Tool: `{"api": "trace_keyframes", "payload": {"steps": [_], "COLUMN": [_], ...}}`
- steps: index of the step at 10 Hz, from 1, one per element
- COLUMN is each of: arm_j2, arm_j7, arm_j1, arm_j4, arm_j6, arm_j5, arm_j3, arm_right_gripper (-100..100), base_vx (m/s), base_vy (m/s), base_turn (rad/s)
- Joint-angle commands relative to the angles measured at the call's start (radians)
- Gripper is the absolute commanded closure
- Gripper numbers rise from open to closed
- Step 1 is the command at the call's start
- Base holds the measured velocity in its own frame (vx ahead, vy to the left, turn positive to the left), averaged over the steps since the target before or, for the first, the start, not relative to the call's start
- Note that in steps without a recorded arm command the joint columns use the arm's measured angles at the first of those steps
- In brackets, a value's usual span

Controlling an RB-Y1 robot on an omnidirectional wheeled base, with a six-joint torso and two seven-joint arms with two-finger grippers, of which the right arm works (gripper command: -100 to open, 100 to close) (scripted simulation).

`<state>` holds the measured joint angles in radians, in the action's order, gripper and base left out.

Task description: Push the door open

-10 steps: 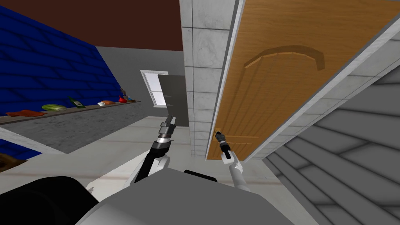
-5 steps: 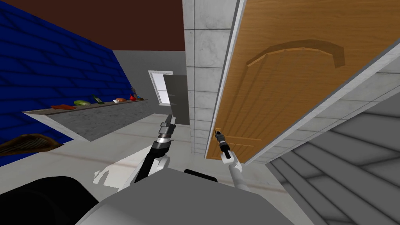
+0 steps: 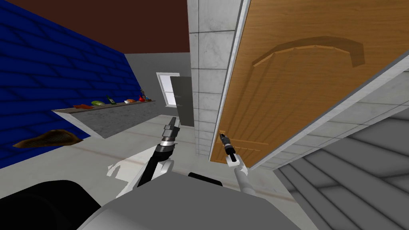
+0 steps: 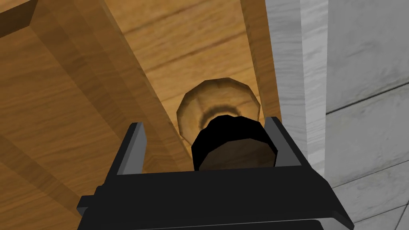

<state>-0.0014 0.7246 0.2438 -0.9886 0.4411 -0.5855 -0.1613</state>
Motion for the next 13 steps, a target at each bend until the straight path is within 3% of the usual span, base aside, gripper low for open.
{"api": "trace_keyframes", "payload": {"steps": [1,7,8,13], "arm_j2": [-0.022,-0.042,-0.052,-0.082], "arm_j7": [-0.042,-0.194,-0.141,-0.049], "arm_j1": [0.009,0.028,0.017,-0.014], "arm_j4": [-0.004,0.023,0.014,-0.013], "arm_j6": [0.002,0.012,0.012,0.009], "arm_j5": [0.035,0.153,0.116,0.045], "arm_j3": [-0.011,0.011,0.002,-0.016], "arm_right_gripper": [100,100,-100,-100], "base_vx": [-0.04,-0.062,-0.071,-0.065], "base_vy": [-0.079,-0.107,0.018,0.142], "base_turn": [0.101,0.086,-0.024,-0.056]}}
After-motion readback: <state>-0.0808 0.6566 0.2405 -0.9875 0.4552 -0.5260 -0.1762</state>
